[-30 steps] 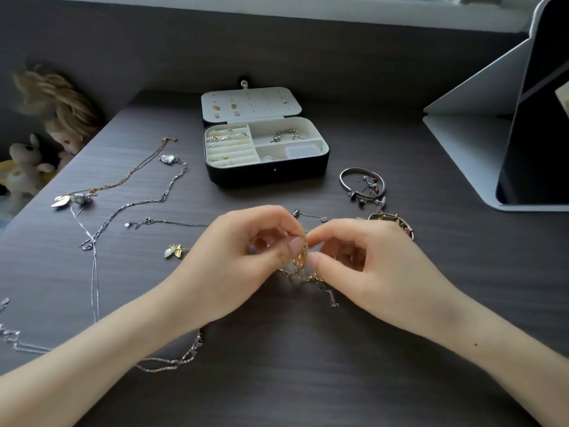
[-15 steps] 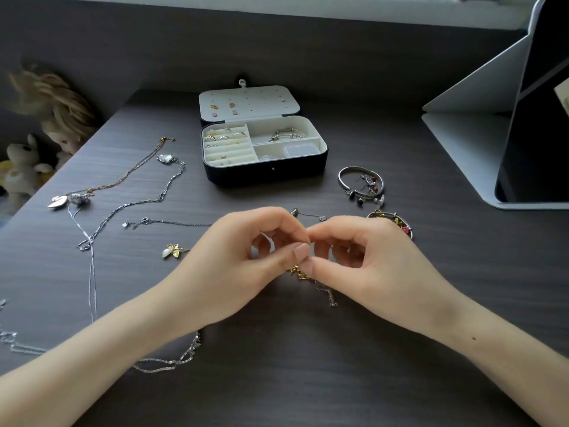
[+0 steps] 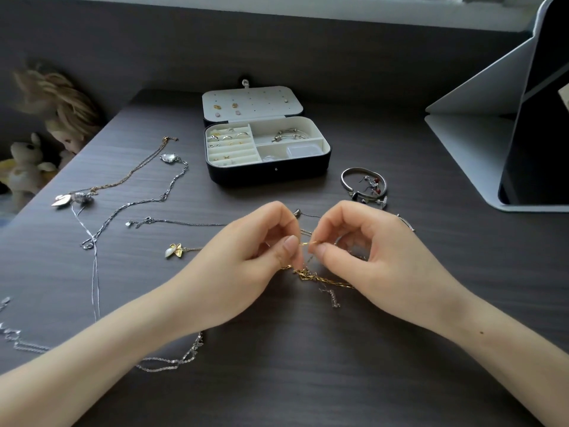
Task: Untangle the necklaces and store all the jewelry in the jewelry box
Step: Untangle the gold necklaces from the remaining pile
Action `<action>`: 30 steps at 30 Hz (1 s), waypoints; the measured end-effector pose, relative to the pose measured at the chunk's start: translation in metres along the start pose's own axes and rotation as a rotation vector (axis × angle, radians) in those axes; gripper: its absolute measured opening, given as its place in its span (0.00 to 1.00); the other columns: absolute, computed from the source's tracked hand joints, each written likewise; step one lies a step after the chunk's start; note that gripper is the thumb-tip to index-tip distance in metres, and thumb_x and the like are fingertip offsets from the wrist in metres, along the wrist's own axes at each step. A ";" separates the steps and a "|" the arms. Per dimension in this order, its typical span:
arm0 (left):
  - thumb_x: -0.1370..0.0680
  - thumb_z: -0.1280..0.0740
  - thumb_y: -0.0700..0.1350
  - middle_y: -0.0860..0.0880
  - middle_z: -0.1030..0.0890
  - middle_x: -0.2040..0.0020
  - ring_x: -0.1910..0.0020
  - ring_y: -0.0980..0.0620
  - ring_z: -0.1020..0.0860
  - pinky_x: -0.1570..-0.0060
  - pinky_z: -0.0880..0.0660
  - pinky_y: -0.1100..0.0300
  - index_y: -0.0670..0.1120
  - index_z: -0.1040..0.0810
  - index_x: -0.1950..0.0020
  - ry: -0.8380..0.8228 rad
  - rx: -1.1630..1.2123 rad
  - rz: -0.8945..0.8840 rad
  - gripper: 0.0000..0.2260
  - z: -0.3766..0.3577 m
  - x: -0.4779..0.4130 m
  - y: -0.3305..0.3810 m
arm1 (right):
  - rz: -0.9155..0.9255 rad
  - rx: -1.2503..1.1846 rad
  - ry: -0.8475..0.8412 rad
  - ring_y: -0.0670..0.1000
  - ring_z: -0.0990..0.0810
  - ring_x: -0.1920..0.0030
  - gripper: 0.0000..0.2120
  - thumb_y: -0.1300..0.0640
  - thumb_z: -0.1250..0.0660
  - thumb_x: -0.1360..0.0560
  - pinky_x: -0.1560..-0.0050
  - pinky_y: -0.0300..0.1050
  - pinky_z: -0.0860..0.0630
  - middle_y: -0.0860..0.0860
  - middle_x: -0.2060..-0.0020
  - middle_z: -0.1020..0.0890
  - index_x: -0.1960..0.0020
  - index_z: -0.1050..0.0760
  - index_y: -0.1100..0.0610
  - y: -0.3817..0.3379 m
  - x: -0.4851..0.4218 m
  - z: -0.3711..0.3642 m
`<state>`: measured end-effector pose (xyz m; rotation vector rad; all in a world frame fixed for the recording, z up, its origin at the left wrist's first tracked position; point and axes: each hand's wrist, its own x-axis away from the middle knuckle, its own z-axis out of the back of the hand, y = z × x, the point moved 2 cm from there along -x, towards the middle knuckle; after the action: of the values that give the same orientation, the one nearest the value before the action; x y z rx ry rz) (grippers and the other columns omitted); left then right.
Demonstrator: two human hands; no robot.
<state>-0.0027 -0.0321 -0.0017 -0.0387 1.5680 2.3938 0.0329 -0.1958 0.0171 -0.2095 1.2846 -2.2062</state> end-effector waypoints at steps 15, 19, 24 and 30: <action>0.31 0.31 0.52 0.54 0.36 0.75 0.75 0.57 0.37 0.72 0.42 0.68 0.52 0.19 0.59 0.033 -0.293 -0.021 0.05 -0.001 0.001 0.004 | -0.081 -0.510 -0.093 0.46 0.31 0.65 0.08 0.56 0.35 0.28 0.63 0.35 0.29 0.44 0.65 0.22 0.53 0.19 0.51 -0.003 -0.007 0.011; 0.31 0.32 0.55 0.52 0.36 0.76 0.76 0.56 0.38 0.73 0.43 0.65 0.53 0.18 0.60 0.021 -0.344 -0.020 0.08 -0.004 0.001 0.004 | -0.055 -0.589 -0.110 0.47 0.29 0.65 0.09 0.58 0.36 0.28 0.60 0.36 0.28 0.51 0.64 0.25 0.50 0.19 0.53 -0.005 -0.011 0.010; 0.29 0.28 0.56 0.53 0.36 0.77 0.76 0.56 0.37 0.72 0.44 0.64 0.54 0.18 0.58 0.058 -0.352 0.008 0.06 -0.007 -0.001 0.005 | -0.032 -0.646 -0.125 0.48 0.24 0.66 0.09 0.59 0.36 0.27 0.59 0.42 0.25 0.53 0.64 0.24 0.49 0.20 0.55 -0.007 -0.014 0.009; 0.30 0.32 0.55 0.56 0.33 0.77 0.76 0.57 0.35 0.73 0.43 0.65 0.54 0.21 0.64 0.046 -0.378 0.020 0.07 -0.008 -0.001 0.004 | 0.019 -0.547 -0.029 0.48 0.24 0.62 0.09 0.60 0.37 0.28 0.57 0.40 0.24 0.49 0.64 0.23 0.50 0.21 0.54 -0.005 -0.015 0.014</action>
<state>-0.0037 -0.0409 -0.0008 -0.1553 1.1152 2.6877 0.0490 -0.1958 0.0310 -0.4317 1.8392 -1.7827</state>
